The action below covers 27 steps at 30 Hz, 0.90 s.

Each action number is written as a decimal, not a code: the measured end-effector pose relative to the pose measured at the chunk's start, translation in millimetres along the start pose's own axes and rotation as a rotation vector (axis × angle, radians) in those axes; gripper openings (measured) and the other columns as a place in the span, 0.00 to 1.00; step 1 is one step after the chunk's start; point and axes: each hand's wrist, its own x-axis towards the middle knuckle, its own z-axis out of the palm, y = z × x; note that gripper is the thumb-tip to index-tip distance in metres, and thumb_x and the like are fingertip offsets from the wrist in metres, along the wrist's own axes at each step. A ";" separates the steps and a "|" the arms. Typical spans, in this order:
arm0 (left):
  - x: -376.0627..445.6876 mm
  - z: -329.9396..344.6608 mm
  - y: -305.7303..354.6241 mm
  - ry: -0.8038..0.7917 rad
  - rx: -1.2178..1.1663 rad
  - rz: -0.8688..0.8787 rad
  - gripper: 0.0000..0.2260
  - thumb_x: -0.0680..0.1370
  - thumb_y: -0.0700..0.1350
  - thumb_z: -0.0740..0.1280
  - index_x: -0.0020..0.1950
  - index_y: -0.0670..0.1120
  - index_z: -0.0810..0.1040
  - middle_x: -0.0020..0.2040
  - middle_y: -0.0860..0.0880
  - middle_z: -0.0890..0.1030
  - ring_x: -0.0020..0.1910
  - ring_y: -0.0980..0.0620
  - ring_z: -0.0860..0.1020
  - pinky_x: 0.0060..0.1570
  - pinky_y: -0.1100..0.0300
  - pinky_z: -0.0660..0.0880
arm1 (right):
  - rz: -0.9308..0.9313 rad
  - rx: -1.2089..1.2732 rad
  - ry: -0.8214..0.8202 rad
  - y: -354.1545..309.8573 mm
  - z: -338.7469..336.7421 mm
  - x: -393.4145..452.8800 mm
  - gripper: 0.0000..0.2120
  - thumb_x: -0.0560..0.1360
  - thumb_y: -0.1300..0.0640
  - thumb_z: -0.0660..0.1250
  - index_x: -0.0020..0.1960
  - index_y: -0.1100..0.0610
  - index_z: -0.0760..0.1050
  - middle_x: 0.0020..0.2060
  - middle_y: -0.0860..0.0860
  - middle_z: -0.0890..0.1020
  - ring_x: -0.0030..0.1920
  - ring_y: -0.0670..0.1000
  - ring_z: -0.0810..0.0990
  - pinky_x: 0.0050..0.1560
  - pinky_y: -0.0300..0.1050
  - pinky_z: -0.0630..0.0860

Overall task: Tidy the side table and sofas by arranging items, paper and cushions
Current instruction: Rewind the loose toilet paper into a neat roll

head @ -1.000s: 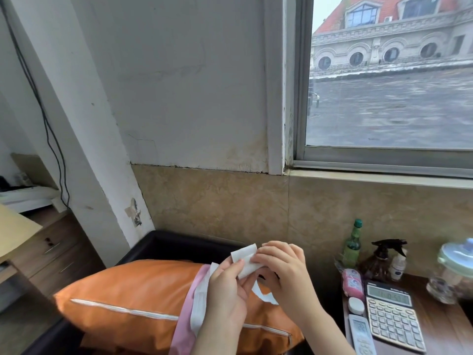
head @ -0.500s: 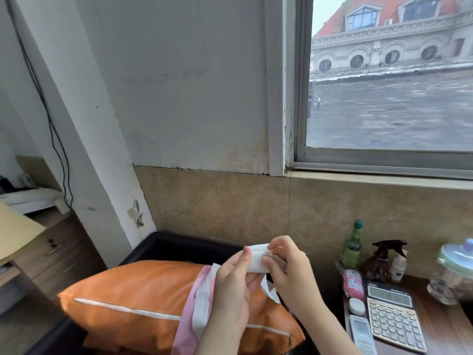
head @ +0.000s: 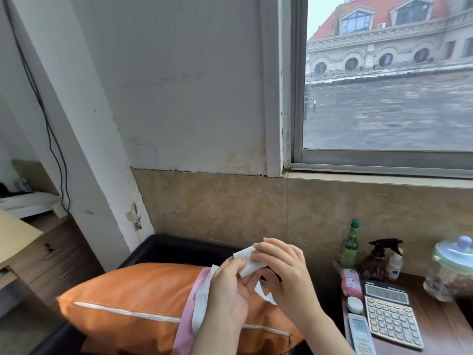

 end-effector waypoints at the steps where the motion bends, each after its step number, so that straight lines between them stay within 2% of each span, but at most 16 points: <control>1: -1.3 -0.2 0.2 -0.046 -0.004 -0.049 0.12 0.78 0.32 0.55 0.54 0.31 0.77 0.44 0.36 0.82 0.37 0.46 0.83 0.38 0.58 0.82 | 0.009 0.011 0.007 -0.3 -2.0 0.0 0.11 0.71 0.59 0.61 0.51 0.47 0.74 0.54 0.41 0.79 0.62 0.42 0.73 0.60 0.37 0.64; 5: -3.5 0.8 0.8 -0.123 -0.046 -0.146 0.12 0.76 0.31 0.54 0.51 0.29 0.77 0.42 0.35 0.81 0.35 0.45 0.83 0.41 0.55 0.81 | 0.072 0.062 0.015 -1.6 -5.7 -0.2 0.07 0.74 0.59 0.60 0.46 0.47 0.73 0.46 0.41 0.79 0.56 0.39 0.73 0.56 0.40 0.67; 8: -2.1 1.9 1.7 -0.131 -0.075 -0.187 0.13 0.75 0.30 0.55 0.53 0.28 0.76 0.42 0.34 0.81 0.35 0.43 0.83 0.41 0.54 0.81 | 0.151 0.132 0.009 -4.5 -7.1 1.4 0.05 0.73 0.56 0.61 0.44 0.46 0.73 0.41 0.39 0.78 0.50 0.39 0.73 0.51 0.45 0.69; 12: 0.3 2.8 -0.2 -0.072 -0.041 -0.093 0.14 0.79 0.32 0.52 0.56 0.31 0.76 0.47 0.34 0.82 0.41 0.43 0.83 0.39 0.57 0.82 | 0.343 0.226 0.040 -10.2 -7.4 3.1 0.06 0.70 0.48 0.61 0.46 0.43 0.75 0.43 0.40 0.77 0.43 0.44 0.77 0.45 0.45 0.74; 14: -1.9 4.1 -2.0 -0.086 -0.001 -0.038 0.15 0.81 0.34 0.51 0.56 0.32 0.77 0.49 0.35 0.82 0.45 0.44 0.83 0.40 0.58 0.81 | 0.389 0.229 0.053 -12.4 -6.5 5.6 0.08 0.69 0.47 0.61 0.46 0.42 0.75 0.39 0.44 0.78 0.40 0.46 0.78 0.43 0.43 0.75; 17: -9.2 6.0 -1.7 -0.140 0.092 0.022 0.17 0.83 0.41 0.54 0.54 0.32 0.78 0.49 0.35 0.83 0.48 0.44 0.83 0.47 0.58 0.81 | 0.430 0.219 0.064 -15.9 -6.3 8.9 0.05 0.68 0.51 0.65 0.43 0.43 0.76 0.34 0.45 0.77 0.38 0.46 0.77 0.40 0.38 0.73; 19: -10.2 6.1 -2.0 -0.162 0.178 0.057 0.14 0.82 0.40 0.56 0.52 0.34 0.80 0.47 0.37 0.84 0.47 0.46 0.84 0.47 0.60 0.80 | 0.436 0.191 0.090 -17.1 -5.1 8.4 0.06 0.67 0.54 0.67 0.37 0.42 0.75 0.32 0.45 0.76 0.37 0.46 0.76 0.39 0.41 0.73; 20: -8.8 5.6 -3.3 -0.150 0.214 0.073 0.12 0.81 0.38 0.57 0.51 0.35 0.80 0.46 0.39 0.84 0.45 0.48 0.84 0.45 0.61 0.80 | 0.427 0.174 0.110 -17.9 -4.6 8.1 0.08 0.66 0.54 0.68 0.39 0.41 0.74 0.33 0.44 0.76 0.36 0.45 0.75 0.39 0.42 0.72; 22: -4.9 4.8 -6.1 -0.084 0.242 0.091 0.11 0.80 0.35 0.58 0.48 0.36 0.81 0.42 0.40 0.84 0.41 0.50 0.83 0.40 0.61 0.80 | 0.364 0.112 0.138 -17.8 -3.5 8.1 0.07 0.67 0.52 0.67 0.43 0.43 0.73 0.39 0.41 0.75 0.38 0.42 0.74 0.44 0.40 0.71; 24: -2.3 4.9 -6.8 -0.022 0.218 0.084 0.12 0.80 0.35 0.57 0.47 0.36 0.80 0.39 0.40 0.83 0.37 0.50 0.83 0.35 0.61 0.80 | 0.224 0.011 0.104 -15.1 -3.8 7.4 0.09 0.68 0.53 0.65 0.48 0.45 0.74 0.46 0.38 0.74 0.47 0.39 0.73 0.53 0.39 0.66; 27: -0.2 5.5 -4.0 0.002 0.132 0.066 0.13 0.80 0.33 0.55 0.50 0.33 0.78 0.38 0.39 0.82 0.34 0.49 0.82 0.30 0.62 0.78 | 0.037 -0.024 -0.089 -8.8 -3.5 4.3 0.14 0.68 0.56 0.65 0.51 0.44 0.76 0.53 0.37 0.76 0.60 0.40 0.70 0.62 0.39 0.59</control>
